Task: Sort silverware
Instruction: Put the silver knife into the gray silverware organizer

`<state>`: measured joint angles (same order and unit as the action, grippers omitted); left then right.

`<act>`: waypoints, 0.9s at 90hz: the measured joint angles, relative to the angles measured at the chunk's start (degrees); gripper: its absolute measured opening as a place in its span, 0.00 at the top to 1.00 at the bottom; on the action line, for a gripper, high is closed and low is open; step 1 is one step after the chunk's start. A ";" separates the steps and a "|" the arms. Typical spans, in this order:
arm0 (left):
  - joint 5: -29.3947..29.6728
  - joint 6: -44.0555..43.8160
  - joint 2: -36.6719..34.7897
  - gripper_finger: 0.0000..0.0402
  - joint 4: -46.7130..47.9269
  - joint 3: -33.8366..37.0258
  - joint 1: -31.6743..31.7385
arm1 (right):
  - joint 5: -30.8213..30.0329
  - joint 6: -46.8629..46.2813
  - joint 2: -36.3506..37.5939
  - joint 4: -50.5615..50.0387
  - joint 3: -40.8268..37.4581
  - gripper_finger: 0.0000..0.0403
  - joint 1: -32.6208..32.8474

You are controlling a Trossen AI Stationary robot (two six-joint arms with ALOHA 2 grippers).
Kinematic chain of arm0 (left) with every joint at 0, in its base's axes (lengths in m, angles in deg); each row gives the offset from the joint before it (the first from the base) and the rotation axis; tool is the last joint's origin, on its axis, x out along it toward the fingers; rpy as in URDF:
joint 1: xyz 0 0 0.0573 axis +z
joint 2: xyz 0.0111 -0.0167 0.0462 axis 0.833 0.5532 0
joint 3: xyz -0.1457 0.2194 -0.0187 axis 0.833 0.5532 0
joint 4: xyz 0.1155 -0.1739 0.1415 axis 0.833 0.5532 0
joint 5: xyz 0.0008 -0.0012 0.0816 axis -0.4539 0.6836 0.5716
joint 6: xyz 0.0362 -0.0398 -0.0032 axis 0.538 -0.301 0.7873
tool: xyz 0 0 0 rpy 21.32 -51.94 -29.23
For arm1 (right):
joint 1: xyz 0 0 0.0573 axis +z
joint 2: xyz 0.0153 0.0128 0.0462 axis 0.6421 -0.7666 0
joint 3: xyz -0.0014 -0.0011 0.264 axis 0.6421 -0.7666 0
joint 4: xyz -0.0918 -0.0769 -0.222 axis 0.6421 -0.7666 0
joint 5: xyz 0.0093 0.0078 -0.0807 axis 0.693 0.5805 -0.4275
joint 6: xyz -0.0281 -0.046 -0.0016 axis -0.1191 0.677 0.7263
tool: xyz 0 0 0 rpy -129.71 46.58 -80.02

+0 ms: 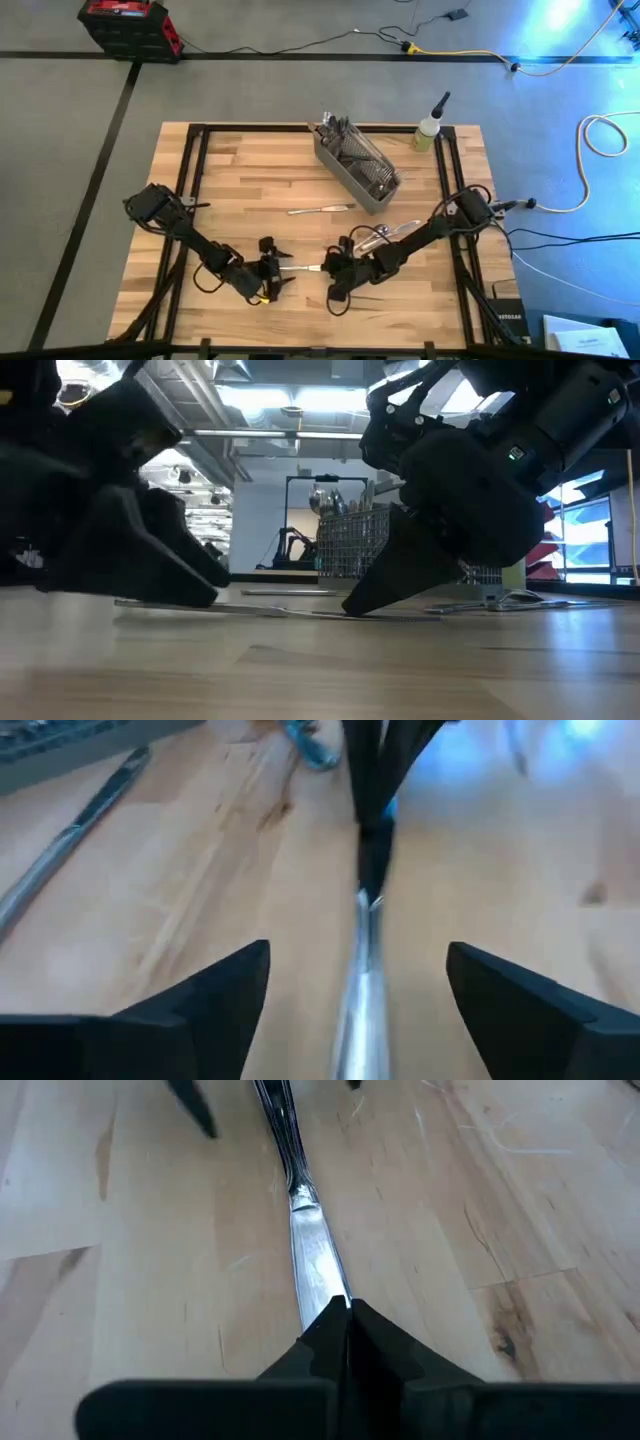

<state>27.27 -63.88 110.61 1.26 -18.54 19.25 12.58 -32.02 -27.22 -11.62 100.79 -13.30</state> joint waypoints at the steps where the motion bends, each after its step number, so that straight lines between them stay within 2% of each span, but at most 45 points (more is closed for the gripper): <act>1: 0.13 0.23 0.00 0.28 -0.01 0.00 0.00 | 0.00 0.00 0.00 0.00 0.00 1.00 0.00; 11: 0.06 3.84 0.00 0.29 -1.96 0.00 0.02 | 0.00 0.02 0.00 0.04 -0.02 1.00 -0.04; 24: -3.23 5.74 0.00 0.29 -1.78 0.85 0.13 | -0.08 0.26 0.00 0.79 -0.04 1.00 -0.04; 40: -2.91 3.53 -0.02 0.29 -4.93 3.93 0.11 | -0.26 1.09 0.00 1.36 -0.04 1.00 -0.04; 63: -3.45 2.53 0.00 0.29 -18.79 11.82 0.45 | -0.24 1.09 -0.02 1.40 -0.04 1.00 -0.04; 81: -6.06 -1.77 -0.08 0.29 -17.47 13.32 0.52 | -0.24 1.18 -0.02 1.40 -0.04 1.00 -0.04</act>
<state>21.21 -65.65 110.53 -16.21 -5.22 19.77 12.34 -30.84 -27.25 -10.22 100.74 -13.34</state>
